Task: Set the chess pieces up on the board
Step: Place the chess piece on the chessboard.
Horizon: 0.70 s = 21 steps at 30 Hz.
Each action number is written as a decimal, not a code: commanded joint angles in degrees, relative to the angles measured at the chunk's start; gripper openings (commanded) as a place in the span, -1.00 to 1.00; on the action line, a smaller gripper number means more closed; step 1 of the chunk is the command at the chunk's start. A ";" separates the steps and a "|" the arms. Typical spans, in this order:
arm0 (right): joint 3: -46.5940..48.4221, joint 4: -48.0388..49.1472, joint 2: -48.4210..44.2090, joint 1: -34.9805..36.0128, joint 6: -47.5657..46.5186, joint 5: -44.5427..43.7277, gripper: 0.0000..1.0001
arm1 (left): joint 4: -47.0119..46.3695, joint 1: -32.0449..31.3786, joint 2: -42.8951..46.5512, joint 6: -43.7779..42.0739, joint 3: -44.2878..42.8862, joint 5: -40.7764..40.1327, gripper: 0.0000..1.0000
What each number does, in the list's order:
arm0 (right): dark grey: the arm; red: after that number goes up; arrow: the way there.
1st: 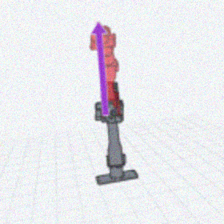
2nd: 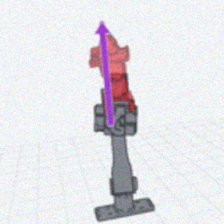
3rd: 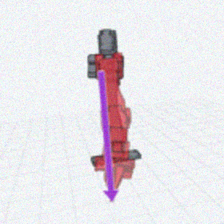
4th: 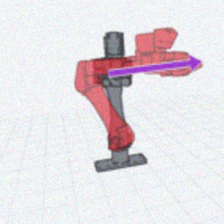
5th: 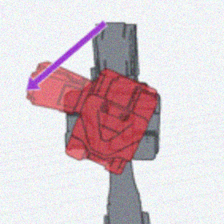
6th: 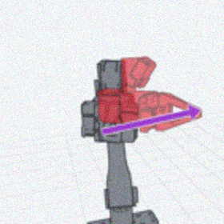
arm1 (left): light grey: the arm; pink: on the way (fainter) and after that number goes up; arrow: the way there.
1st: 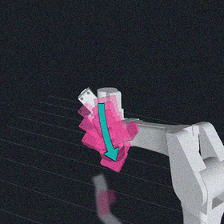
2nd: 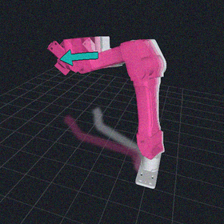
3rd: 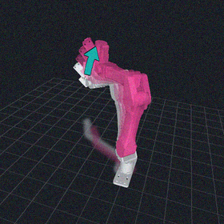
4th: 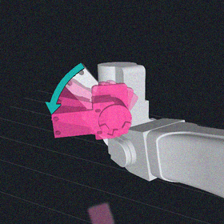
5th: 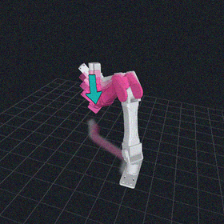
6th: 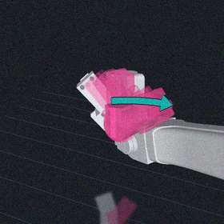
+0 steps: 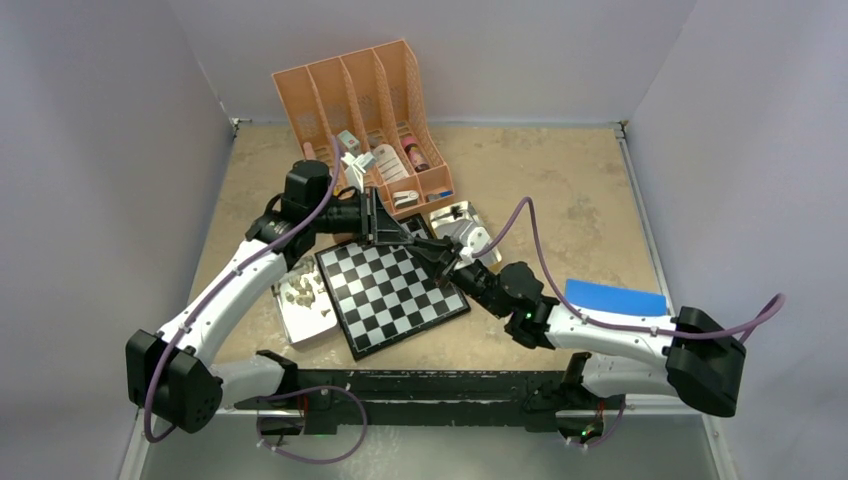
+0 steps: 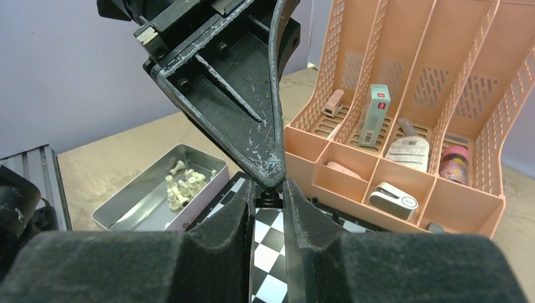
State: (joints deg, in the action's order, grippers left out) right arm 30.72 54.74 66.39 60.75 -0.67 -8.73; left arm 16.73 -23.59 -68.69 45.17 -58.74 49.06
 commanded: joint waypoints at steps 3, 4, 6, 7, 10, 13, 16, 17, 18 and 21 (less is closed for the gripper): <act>1.59 3.45 0.35 0.24 -1.00 -3.00 -0.66 | -1.26 0.13 1.44 -1.97 -0.44 1.65 -0.86; 1.76 3.37 0.45 0.18 -0.93 -3.07 -0.66 | -1.01 0.13 1.51 -2.23 -0.60 1.65 -0.93; 1.93 3.06 0.64 0.24 -0.77 -3.29 -0.62 | -0.68 0.13 1.76 -2.71 -0.67 1.40 -1.00; 1.97 3.01 0.66 0.24 -0.62 -3.43 -0.55 | -0.46 0.13 1.92 -3.02 -0.75 1.00 -1.00; 1.89 2.77 0.38 0.23 0.26 -4.59 -0.22 | 1.57 0.13 2.07 -5.12 -1.46 -1.94 -1.00; 2.32 0.90 -0.55 0.23 3.93 -7.04 0.10 | 5.17 0.13 2.55 -7.98 -2.76 -8.25 -1.00; 4.11 -4.25 -2.22 0.24 7.72 -7.57 0.55 | 7.31 0.13 3.47 -10.11 -3.43 -15.19 -1.00; 4.66 -6.12 -3.19 0.24 8.77 -7.24 0.71 | 7.69 0.08 3.81 -10.74 -3.48 -17.46 -1.00; 5.01 -7.61 -3.98 0.24 9.66 -7.07 0.91 | 8.19 0.05 4.08 -11.24 -3.49 -19.52 -1.00; 5.74 -12.68 -7.07 0.19 12.14 -8.98 0.98 | 10.07 -0.51 4.96 -11.99 -3.46 -27.63 -1.00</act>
State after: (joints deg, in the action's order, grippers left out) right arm 32.58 46.96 64.14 61.01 6.55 -14.44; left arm 24.80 -23.55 -66.22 36.60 -59.46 33.91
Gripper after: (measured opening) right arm 0.976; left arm 0.094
